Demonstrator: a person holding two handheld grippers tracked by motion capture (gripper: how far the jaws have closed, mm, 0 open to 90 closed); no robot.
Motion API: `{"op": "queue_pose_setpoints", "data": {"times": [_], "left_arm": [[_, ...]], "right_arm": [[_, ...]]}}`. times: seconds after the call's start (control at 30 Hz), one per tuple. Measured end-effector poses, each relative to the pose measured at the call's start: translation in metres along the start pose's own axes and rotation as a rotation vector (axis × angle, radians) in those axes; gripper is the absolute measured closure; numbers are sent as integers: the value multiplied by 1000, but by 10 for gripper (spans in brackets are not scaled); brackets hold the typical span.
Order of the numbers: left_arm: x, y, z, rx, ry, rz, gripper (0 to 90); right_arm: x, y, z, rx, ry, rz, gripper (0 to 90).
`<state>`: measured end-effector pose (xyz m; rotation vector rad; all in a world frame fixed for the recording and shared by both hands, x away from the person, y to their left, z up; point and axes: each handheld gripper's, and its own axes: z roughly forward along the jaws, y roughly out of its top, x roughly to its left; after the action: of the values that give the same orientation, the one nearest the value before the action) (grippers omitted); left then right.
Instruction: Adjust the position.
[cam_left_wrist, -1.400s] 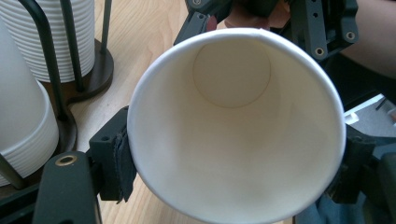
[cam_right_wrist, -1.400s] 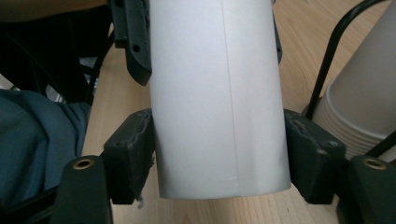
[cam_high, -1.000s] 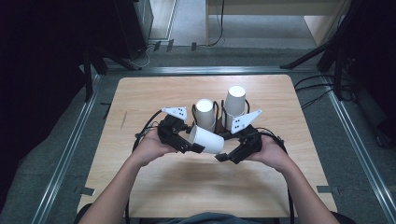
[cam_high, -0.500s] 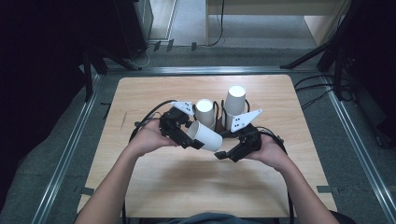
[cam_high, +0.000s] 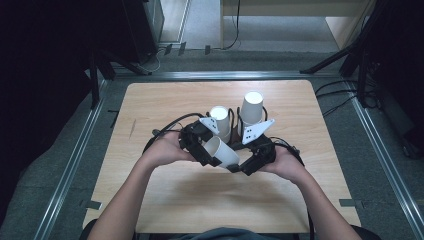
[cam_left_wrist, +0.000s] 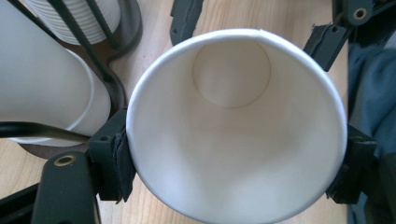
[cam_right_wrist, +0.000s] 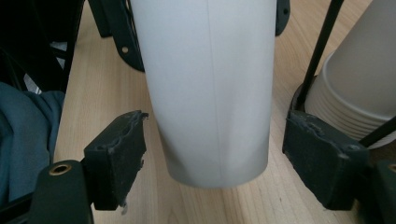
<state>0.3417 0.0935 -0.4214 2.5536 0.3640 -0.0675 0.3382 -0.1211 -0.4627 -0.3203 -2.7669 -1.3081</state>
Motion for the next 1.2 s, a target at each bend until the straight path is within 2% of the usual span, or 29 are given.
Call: {"op": "queue_pose_setpoints", "data": {"times": [0.13, 0.2, 0.33, 0.47, 0.57, 0.67, 0.73, 0.8, 0.83, 0.87, 0.93, 0.97, 1.17, 1.2], "left_arm": [[-1, 1, 6, 12, -5, 8, 211], [-2, 1, 8, 18, -5, 10, 211], [-4, 0, 10, 22, -1, 19, 208], [-5, -1, 10, 21, 0, 34, 202], [-5, -2, 10, -5, 5, 20, 190], [-1, -4, 8, -44, -27, -23, 155], [2, -6, 4, -83, -30, -49, 114], [3, -6, 3, -97, -29, -63, 100], [4, -7, 2, -112, -27, -68, 100], [6, -9, 0, -146, -26, -92, 99], [6, -11, -2, -158, -30, -96, 100], [7, -13, -3, -186, -48, -103, 99], [6, -16, -5, -211, -44, -114, 99], [6, -16, -5, -216, -54, -121, 94]], "right_arm": [[1, -1, 11, 21, -4, -5, 226], [1, -1, 18, 31, 7, -9, 259], [3, -1, 21, 46, 15, -23, 310], [4, -1, 22, 58, 23, -33, 322], [5, 0, 21, 63, 13, -43, 322], [4, 0, 18, 54, 12, -38, 322], [2, 0, 15, 45, 2, -39, 321], [2, 0, 14, 38, 4, -33, 321], [1, -1, 13, 31, 2, -32, 321], [0, -1, 10, 23, 1, -26, 321], [0, -1, 9, 19, -4, -19, 321], [-1, -1, 7, 9, -5, -22, 321], [-3, -1, 2, -1, -12, -16, 321], [-3, -1, 1, -3, -12, -8, 321]]}}
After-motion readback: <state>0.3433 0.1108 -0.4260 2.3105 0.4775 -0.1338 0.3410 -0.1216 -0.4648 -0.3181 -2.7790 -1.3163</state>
